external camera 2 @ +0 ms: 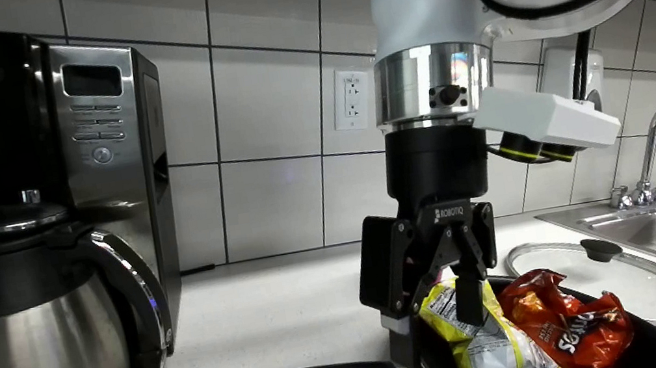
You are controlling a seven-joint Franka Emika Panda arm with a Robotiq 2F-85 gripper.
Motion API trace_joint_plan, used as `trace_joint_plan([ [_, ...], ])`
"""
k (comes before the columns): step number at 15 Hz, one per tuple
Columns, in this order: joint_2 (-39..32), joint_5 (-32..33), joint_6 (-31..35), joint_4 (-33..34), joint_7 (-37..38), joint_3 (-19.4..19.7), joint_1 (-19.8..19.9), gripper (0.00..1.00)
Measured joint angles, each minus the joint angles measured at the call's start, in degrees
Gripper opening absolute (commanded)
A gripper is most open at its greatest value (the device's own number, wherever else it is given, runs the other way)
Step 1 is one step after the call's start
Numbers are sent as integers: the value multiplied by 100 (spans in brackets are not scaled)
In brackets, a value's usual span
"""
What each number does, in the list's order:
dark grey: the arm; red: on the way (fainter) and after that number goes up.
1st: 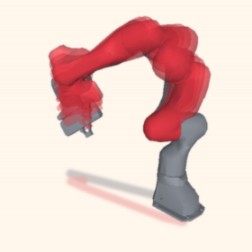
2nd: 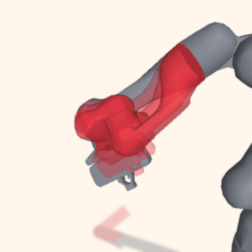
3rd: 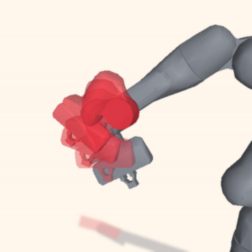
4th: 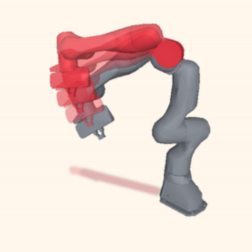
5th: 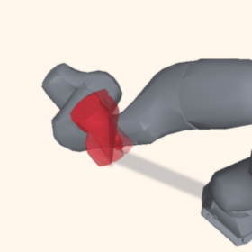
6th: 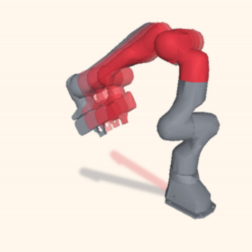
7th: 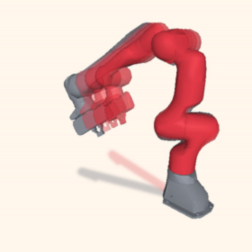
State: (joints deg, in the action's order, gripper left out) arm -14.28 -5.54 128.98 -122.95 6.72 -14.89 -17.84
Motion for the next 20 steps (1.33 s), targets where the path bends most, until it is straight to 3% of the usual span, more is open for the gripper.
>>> trace_joint_plan([
  [10,-27,-284,338,-118,578,-209,-340,100],
  [20,-215,-653,796,-516,713,-264,-403,100],
])
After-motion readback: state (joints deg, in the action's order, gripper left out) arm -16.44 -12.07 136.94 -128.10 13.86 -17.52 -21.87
